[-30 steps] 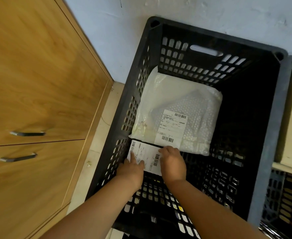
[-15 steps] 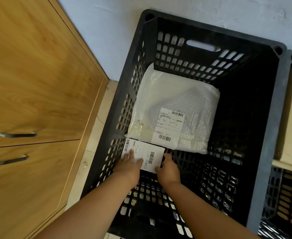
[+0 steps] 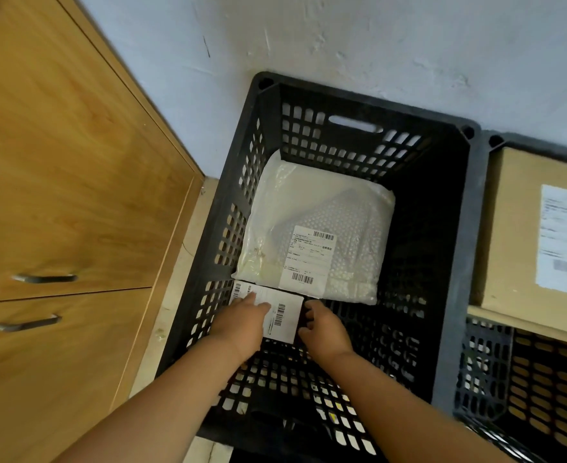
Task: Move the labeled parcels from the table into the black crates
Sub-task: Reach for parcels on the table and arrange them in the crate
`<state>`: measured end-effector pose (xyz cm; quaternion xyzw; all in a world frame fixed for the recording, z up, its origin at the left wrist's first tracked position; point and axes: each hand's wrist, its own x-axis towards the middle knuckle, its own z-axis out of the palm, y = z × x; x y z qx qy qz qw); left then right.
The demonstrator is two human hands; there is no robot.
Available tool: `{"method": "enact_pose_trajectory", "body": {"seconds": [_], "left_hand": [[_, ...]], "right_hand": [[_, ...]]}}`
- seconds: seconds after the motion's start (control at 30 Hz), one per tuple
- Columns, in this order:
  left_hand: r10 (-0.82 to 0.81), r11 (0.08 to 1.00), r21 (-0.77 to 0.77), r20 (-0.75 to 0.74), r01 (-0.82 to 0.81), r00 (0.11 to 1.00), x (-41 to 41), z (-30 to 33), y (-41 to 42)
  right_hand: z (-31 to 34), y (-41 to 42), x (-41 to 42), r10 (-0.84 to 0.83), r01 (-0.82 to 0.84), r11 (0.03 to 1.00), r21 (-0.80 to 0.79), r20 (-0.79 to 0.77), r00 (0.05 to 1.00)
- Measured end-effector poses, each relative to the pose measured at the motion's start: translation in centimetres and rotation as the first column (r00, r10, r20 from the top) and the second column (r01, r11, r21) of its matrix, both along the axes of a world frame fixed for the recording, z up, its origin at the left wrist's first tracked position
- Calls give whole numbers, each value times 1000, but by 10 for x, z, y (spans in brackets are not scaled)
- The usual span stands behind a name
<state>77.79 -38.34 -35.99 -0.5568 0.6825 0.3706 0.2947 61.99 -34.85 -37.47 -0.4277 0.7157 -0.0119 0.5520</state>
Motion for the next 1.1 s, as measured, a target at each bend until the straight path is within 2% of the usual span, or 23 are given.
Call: {"method": "enact_pose_trajectory", "body": {"seconds": [0.23, 0.43, 0.63, 0.83, 1.1], "left_hand": [[47, 986, -154, -110, -64, 993, -16, 90, -18], [15, 941, -331, -181, -75, 983, -33, 178, -35], [-52, 878, -472, -255, -77, 966, -50, 266, -43], [-152, 824, -561, -350, -77, 924, -85, 352, -30], [-326, 777, -628, -452, -37, 830, -175, 438, -4]], "right_hand": [[89, -19, -23, 115, -137, 980, -147, -152, 982], [183, -31, -42, 114, -190, 947, -258, -281, 953], [277, -24, -56, -21, -130, 913, -388, -361, 932], [371, 5, -85, -198, -31, 848, -529, -370, 908], [455, 68, -164, -407, 54, 777, -628, -434, 804]]}}
